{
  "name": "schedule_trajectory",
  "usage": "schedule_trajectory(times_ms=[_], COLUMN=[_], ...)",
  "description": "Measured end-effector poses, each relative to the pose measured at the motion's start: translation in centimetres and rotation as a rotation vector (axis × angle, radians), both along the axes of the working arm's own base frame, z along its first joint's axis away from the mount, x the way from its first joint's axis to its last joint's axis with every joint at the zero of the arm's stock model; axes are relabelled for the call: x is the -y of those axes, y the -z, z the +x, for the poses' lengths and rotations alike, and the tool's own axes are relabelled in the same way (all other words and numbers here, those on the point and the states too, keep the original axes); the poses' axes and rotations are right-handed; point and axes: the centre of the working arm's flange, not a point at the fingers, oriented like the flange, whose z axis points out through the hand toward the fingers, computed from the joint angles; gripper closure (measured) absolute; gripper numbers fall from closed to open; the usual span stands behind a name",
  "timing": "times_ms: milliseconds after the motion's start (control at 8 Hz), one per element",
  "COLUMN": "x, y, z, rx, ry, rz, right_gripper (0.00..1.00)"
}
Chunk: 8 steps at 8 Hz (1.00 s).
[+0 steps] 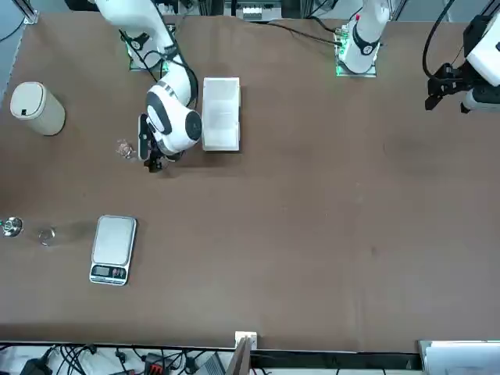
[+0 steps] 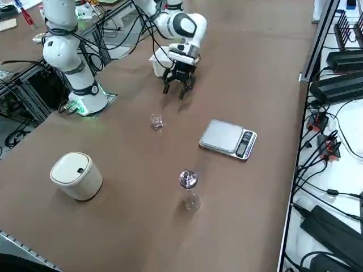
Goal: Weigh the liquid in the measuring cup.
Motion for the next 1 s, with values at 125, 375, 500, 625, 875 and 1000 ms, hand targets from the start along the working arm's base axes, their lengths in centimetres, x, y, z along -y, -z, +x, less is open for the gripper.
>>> schedule_trajectory(times_ms=[125, 375, 500, 625, 875, 1000], x=[0.9, 2.6, 3.3, 3.7, 4.6, 5.1], y=[1.2, 3.9, 5.2, 6.3, 7.5, 7.8], z=[-0.1, -0.4, -0.5, -0.6, -0.7, -0.6], rx=[0.020, 0.061, 0.080, 0.093, 0.100, 0.097], ry=[0.041, 0.108, 0.123, 0.129, 0.139, 0.147], rz=[-0.046, -0.125, -0.161, -0.193, -0.230, -0.244], right_gripper=[0.03, 0.03, 0.03, 0.03, 0.03, 0.03])
